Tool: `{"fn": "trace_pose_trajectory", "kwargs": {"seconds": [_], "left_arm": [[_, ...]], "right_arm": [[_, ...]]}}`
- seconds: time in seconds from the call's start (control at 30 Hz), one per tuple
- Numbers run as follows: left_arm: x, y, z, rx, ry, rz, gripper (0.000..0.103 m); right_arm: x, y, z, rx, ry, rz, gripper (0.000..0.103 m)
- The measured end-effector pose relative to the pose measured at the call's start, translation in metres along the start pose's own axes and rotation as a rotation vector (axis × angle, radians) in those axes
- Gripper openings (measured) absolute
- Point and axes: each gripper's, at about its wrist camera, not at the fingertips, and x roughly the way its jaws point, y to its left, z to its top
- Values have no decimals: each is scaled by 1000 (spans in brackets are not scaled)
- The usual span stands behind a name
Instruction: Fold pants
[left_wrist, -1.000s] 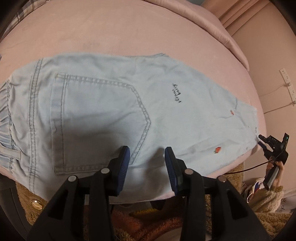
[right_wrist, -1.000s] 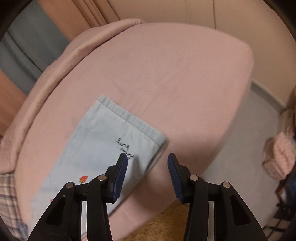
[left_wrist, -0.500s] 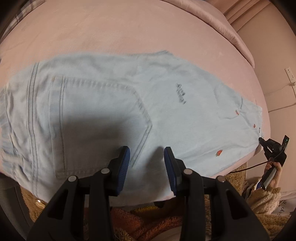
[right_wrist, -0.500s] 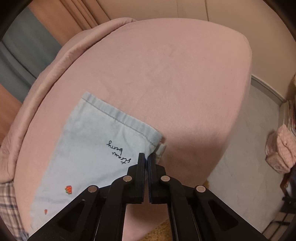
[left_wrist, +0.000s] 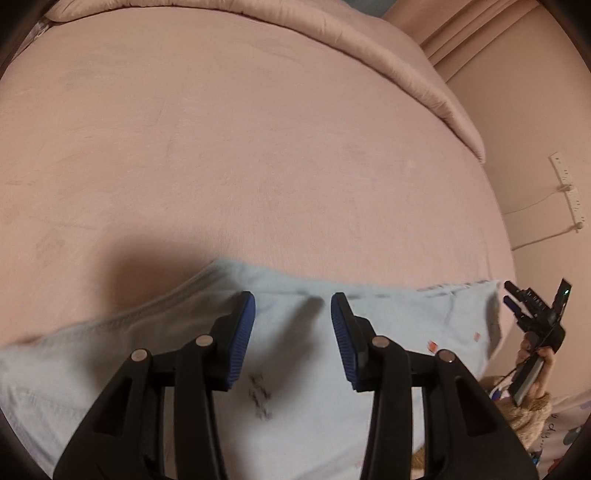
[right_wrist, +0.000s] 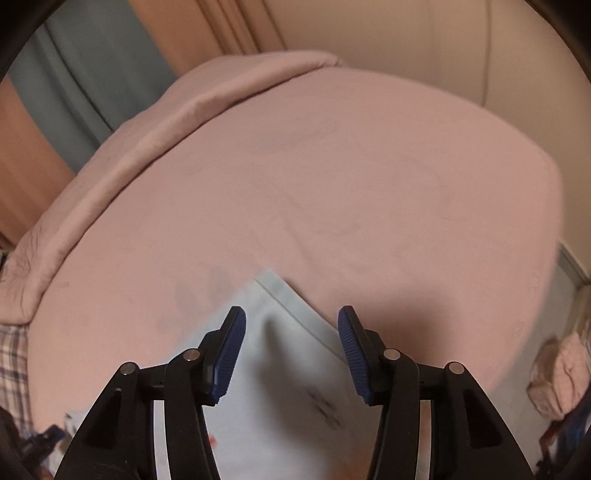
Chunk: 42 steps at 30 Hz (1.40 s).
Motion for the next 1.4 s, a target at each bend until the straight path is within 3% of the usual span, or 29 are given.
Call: {"fn": "trace_pose_trajectory", "kwargs": {"seconds": [0.17, 0.2, 0.23, 0.33, 0.47, 0.53, 0.7, 0.77, 0.87, 0.93, 0.97, 1.07, 1.23, 1.27, 1.33, 1.4], "left_arm": [[12, 0, -4, 34, 2, 44, 41], [12, -1, -5, 43, -4, 50, 41], [12, -1, -5, 49, -7, 54, 41], [13, 2, -4, 49, -7, 61, 41], [19, 4, -1, 30, -5, 53, 40], [18, 6, -2, 29, -10, 62, 35], [9, 3, -7, 15, -15, 58, 34], [-3, 0, -13, 13, -13, 36, 35], [-24, -7, -31, 39, -28, 0, 47], [-36, -12, -50, 64, -28, -19, 56], [-39, -14, -60, 74, -16, -35, 56], [-40, -18, -84, 80, 41, -80, 56], [-35, -23, -112, 129, 94, -69, 55], [-32, -25, -114, 131, 103, -67, 55], [-24, -22, -120, 116, 136, -57, 55], [-22, -19, -125, 113, 136, -48, 54]], "right_arm": [[27, 3, 2, -29, 63, -5, 51], [33, 2, -1, -35, 85, 11, 39], [35, 2, -2, -42, 95, 29, 17], [24, 1, -2, -22, 38, 30, 7], [8, 0, 2, 10, -23, 36, 6], [17, -1, -1, 4, -3, 10, 6], [35, -9, -3, 40, 19, 8, 5], [28, -9, -2, 24, 19, -6, 7], [3, -12, -7, 2, -10, -31, 20], [-20, -21, -14, 10, -52, -42, 50], [-26, -24, -17, 19, -61, -46, 56], [-49, -48, -37, 64, -63, -69, 59], [-59, -72, -69, 86, -23, -66, 58], [-57, -74, -72, 87, -16, -67, 55], [-53, -79, -78, 99, 8, -73, 31], [-42, -77, -74, 102, 19, -61, 14]]}}
